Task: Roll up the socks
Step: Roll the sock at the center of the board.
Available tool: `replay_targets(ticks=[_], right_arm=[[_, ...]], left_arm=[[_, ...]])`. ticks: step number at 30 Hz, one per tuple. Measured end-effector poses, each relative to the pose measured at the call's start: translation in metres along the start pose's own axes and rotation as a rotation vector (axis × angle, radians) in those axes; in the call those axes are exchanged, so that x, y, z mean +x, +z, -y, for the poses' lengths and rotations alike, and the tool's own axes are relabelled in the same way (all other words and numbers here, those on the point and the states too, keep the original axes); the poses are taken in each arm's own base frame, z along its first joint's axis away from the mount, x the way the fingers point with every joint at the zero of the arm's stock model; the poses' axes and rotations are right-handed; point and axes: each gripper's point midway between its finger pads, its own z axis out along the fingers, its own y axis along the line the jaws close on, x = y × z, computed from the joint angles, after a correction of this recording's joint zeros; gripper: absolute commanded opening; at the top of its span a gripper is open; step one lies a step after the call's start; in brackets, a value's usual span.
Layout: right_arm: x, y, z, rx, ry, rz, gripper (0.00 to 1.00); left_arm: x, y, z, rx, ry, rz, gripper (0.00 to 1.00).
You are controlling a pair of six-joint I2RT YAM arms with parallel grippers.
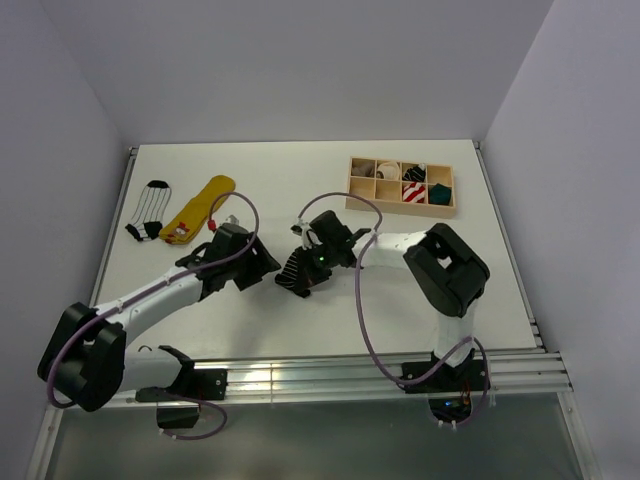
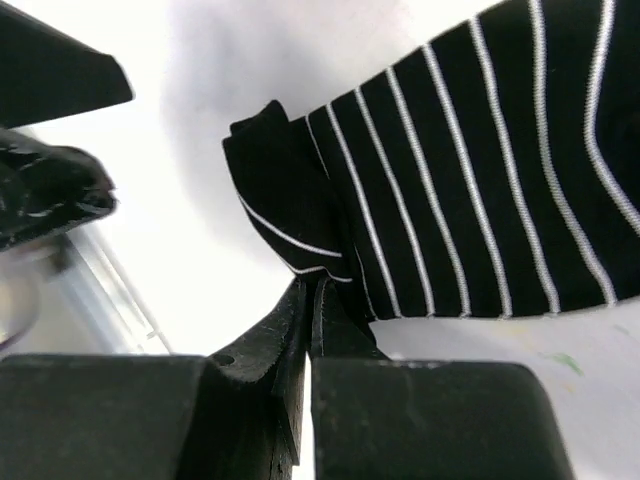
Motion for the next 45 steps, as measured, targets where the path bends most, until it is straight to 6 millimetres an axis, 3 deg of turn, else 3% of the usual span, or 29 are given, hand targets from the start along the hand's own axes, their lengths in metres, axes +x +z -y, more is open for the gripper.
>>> replay_targets(ticks=[10, 15, 22, 29, 33, 35, 40, 45], right_arm=[[0.011, -0.003, -0.007, -0.420, 0.436, -0.115, 0.00], [0.010, -0.006, -0.003, -0.472, 0.527, -0.133, 0.00], [0.009, -0.006, -0.002, -0.472, 0.547, -0.136, 0.00], [0.009, -0.005, 0.002, -0.440, 0.525, -0.146, 0.03], [0.008, -0.005, 0.005, -0.405, 0.493, -0.145, 0.26], [0.007, -0.008, 0.007, -0.375, 0.459, -0.127, 0.32], [-0.006, -0.021, 0.005, -0.232, 0.280, -0.014, 0.38], [-0.026, -0.038, -0.020, -0.055, 0.001, 0.146, 0.38]], left_arm=[[0.025, 0.001, -0.014, 0.022, -0.024, -0.036, 0.61], [0.033, 0.010, -0.012, 0.027, -0.025, -0.063, 0.58], [0.048, 0.026, -0.022, -0.022, -0.033, -0.113, 0.46], [0.047, 0.035, -0.014, -0.010, -0.036, -0.116, 0.44], [0.047, 0.038, -0.012, -0.006, -0.049, -0.114, 0.40], [0.047, 0.038, -0.012, -0.007, -0.050, -0.114, 0.39], [0.046, 0.041, -0.010, -0.014, -0.046, -0.118, 0.39], [0.045, 0.043, -0.008, -0.024, -0.034, -0.125, 0.38]])
